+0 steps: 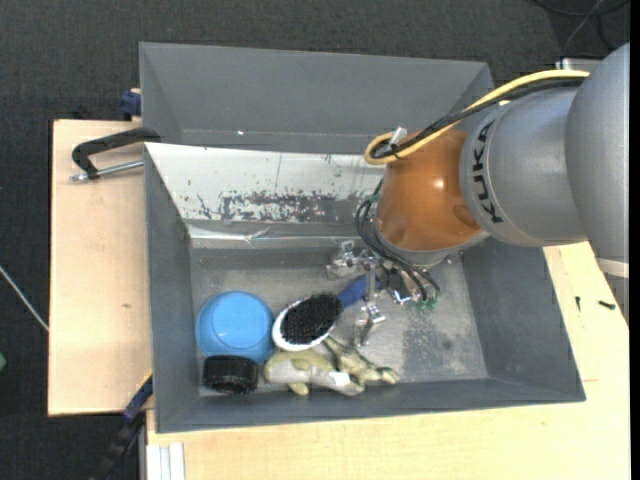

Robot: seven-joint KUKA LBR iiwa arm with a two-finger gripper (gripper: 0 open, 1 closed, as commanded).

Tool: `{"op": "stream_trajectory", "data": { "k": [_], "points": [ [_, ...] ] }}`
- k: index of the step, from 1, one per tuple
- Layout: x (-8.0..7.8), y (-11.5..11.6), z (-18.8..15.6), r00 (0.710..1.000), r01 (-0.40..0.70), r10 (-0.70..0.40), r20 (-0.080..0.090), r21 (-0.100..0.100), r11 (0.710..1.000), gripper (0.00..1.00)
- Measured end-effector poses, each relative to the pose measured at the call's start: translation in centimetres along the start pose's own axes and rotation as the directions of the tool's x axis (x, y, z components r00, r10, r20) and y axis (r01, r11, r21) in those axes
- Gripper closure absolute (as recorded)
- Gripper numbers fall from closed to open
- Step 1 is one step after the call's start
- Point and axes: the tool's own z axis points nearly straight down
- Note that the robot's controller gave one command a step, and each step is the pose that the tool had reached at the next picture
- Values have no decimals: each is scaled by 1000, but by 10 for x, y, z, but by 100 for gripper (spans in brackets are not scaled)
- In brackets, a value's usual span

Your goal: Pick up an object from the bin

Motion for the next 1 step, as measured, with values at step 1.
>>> {"op": "stream_trajectory", "data": {
  "k": [1],
  "points": [
    [-2,-1,-3,1000,2,-2,9,2,1000,100]
  ]
}}
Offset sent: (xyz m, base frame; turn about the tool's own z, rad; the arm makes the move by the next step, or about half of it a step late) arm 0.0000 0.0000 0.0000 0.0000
